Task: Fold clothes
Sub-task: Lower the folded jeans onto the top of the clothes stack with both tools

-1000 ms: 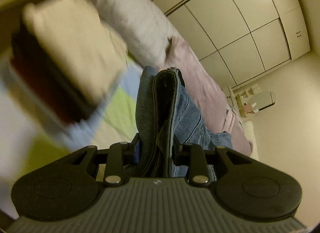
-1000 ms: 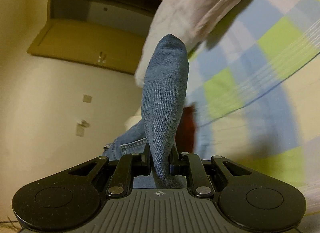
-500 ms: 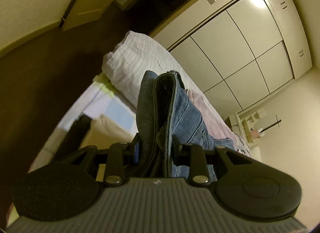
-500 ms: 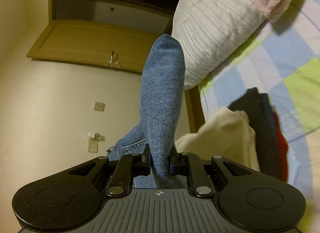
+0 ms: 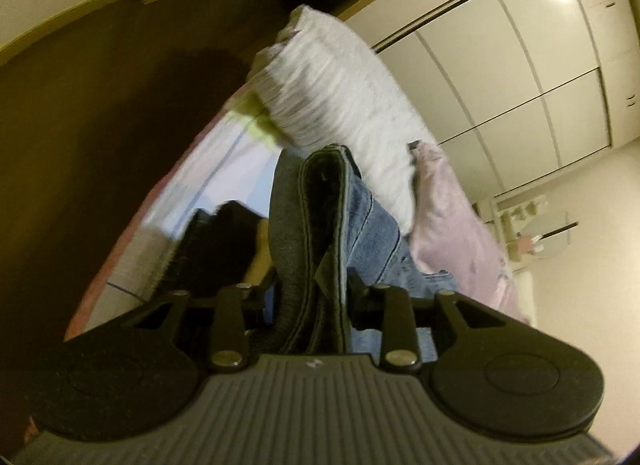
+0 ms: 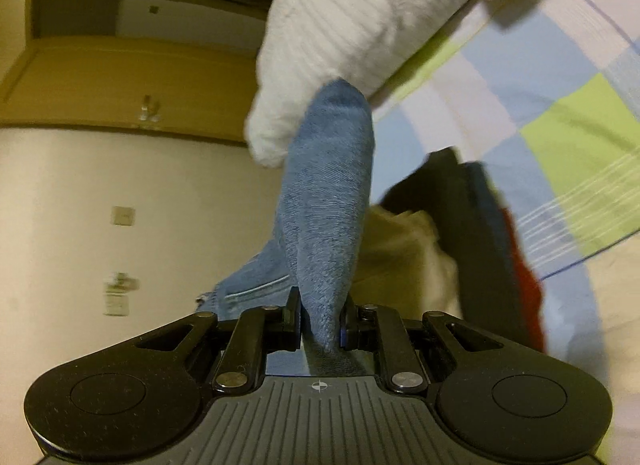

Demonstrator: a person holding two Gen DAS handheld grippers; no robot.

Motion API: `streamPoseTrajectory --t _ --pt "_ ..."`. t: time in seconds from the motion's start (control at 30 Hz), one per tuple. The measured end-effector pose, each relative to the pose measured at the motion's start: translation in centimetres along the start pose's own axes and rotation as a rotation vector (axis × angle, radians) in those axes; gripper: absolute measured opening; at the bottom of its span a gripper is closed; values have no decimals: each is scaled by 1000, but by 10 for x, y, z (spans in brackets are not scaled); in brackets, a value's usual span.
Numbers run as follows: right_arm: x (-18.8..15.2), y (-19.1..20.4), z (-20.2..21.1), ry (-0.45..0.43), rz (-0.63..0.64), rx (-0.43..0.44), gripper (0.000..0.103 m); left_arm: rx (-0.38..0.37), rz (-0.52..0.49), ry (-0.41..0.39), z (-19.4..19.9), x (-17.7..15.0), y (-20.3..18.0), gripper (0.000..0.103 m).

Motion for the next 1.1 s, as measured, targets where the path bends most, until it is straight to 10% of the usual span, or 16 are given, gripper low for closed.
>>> streamPoseTrajectory --t 0.23,0.4,0.5,0.67,0.83,1.1 --pt "-1 -6 4 -87 141 -115 39 110 -163 -54 15 4 -9 56" --pt "-13 28 38 -203 431 -134 39 272 -316 -206 57 -1 -46 44" --pt "-46 45 40 -191 627 -122 39 248 -403 -260 75 -15 -77 32" --pt "-107 44 6 -122 861 -232 39 268 -668 -118 53 -76 -103 19" --pt "-150 31 -2 -69 991 -235 39 374 -649 -122 45 -108 -58 19" --pt "-169 17 -15 -62 1084 -235 39 347 -602 -160 42 -110 -36 22"
Point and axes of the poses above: each gripper's, at about its wrist camera, not at the fingertips, and z roughly against the way its jaws point, y to its left, x to its top, the point moved 3 cm from there along -z, roughly the way its jaws point, and after that the axes turned 9 degrees about -y, right-handed, at the moved point
